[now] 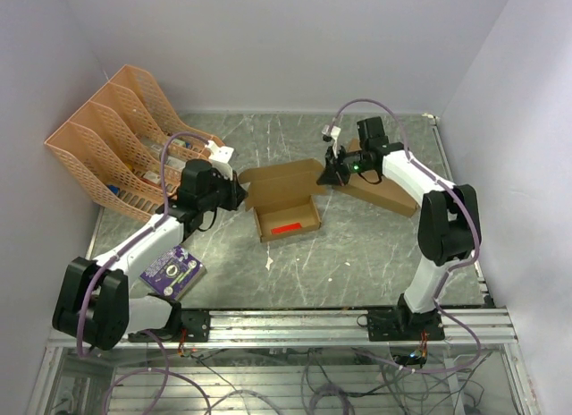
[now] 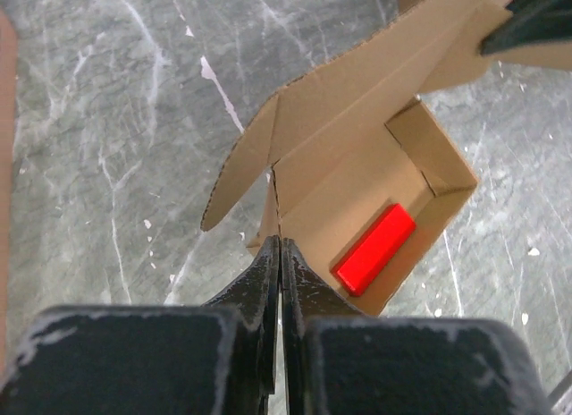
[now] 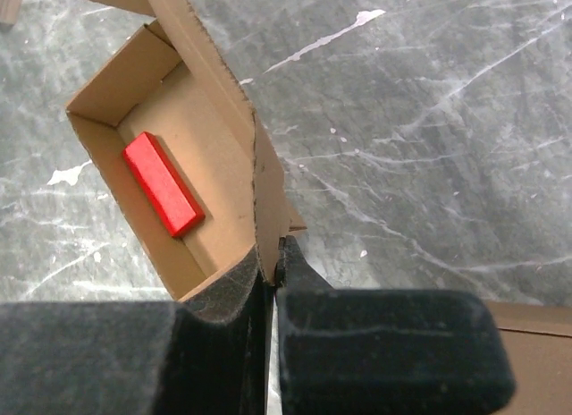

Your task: Fold the paper box

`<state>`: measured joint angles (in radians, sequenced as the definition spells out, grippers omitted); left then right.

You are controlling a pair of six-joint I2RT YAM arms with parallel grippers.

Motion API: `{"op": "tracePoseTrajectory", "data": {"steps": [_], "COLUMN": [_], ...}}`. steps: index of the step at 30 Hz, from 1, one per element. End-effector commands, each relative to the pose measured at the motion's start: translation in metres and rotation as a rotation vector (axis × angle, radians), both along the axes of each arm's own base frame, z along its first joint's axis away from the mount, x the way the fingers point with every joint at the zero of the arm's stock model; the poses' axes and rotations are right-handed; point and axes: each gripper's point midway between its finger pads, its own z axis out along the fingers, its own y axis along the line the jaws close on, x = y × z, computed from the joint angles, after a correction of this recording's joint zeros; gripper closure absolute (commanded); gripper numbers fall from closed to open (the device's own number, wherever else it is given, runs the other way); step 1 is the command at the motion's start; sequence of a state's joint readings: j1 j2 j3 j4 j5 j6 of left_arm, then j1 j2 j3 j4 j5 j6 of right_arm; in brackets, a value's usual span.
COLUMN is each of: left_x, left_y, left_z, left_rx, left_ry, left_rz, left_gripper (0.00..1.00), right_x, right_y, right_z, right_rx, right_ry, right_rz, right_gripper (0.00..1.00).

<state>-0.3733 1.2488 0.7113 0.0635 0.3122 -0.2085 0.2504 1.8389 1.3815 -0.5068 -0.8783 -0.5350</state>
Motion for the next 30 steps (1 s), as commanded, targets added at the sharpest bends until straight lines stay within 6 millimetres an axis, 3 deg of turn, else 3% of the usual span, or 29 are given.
{"op": "tracePoseTrajectory", "data": {"steps": [1,8,17,27,30], "left_x": [0.016,0.025,0.049,0.063,0.062], "left_y": [0.003,-0.001,-0.006,-0.022,-0.023], "left_z": [0.017,0.024,0.029,0.026,0.026], "left_rx": [-0.051,-0.044,-0.024,-0.034,-0.027], "left_ry": [-0.049,-0.105,-0.151,-0.109,-0.120], "left_rz": [0.161,0.252,0.321,0.400,0.430], "left_gripper": [0.93,0.93,0.93,0.93,0.93], "right_x": [0.006,0.020,0.039,0.039,0.030], "right_y": [0.011,0.014,0.023,0.020,0.030], "right_z": [0.012,0.018,0.023,0.013,0.014], "right_rx": [-0.009,-0.045,-0.062,-0.079,-0.068], "right_ry": [-0.049,-0.115,-0.155,-0.143,-0.146], "right_rz": [-0.121,-0.346,-0.502,-0.686,-0.687], "right_gripper": [1.00,1.00,1.00,1.00,1.00]}}
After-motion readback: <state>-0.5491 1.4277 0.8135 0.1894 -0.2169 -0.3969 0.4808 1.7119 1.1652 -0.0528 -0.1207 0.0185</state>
